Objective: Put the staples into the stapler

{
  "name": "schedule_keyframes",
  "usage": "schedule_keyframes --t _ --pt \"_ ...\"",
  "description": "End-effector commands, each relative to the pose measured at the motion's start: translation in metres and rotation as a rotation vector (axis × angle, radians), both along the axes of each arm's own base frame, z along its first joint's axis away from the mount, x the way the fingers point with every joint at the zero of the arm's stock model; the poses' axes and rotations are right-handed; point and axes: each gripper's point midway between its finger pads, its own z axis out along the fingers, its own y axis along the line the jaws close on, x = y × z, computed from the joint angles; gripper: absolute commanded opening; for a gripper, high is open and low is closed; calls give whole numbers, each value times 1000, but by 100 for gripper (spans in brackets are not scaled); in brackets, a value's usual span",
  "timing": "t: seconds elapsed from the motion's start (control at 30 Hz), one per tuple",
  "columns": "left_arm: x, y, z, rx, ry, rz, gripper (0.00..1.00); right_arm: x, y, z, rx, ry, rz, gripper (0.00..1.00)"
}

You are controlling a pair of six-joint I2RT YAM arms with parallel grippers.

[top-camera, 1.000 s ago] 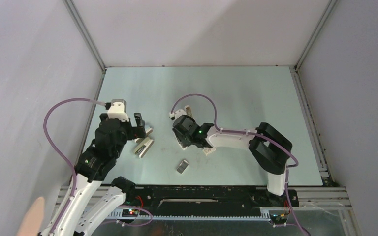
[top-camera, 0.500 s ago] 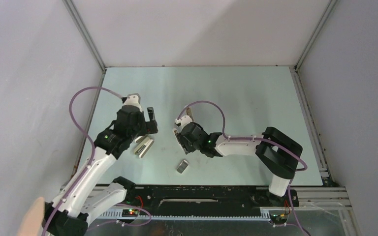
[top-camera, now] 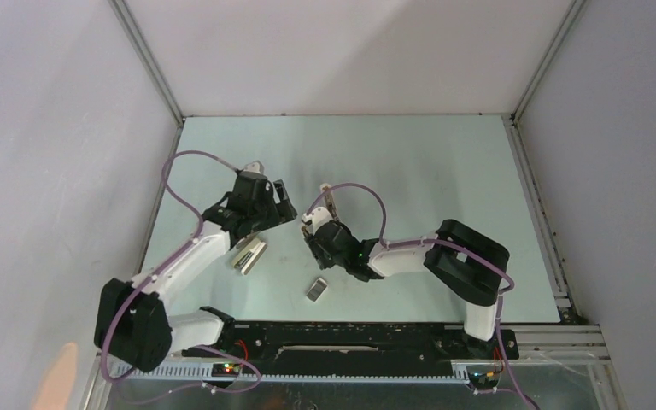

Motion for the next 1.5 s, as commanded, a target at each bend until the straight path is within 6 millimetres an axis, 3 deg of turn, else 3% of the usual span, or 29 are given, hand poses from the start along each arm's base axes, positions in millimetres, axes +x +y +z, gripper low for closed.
schedule_keyframes --t 0.0,0.17,0.5,0.63,0.93,1.23,1.47 --pt "25 -20 4 -104 -33 3 83 8 3 -4 12 -47 -26 33" --pt "35 -31 -17 -137 15 -11 71 9 0 -9 0 -52 -29 21" --pt "42 -61 -44 -257 86 -74 47 9 -3 -15 -12 -60 -28 16" --pt "32 -72 -50 -325 118 -112 37 9 -4 -15 -12 -64 -28 15" --pt "-7 -83 -43 -463 104 -146 36 9 -2 -10 19 -78 -25 17" --pt "-26 -84 -48 -471 92 -135 37 4 -10 11 49 -101 -40 30" --pt "-34 -93 -56 -459 95 -152 38 -17 -19 38 37 -108 -43 53"
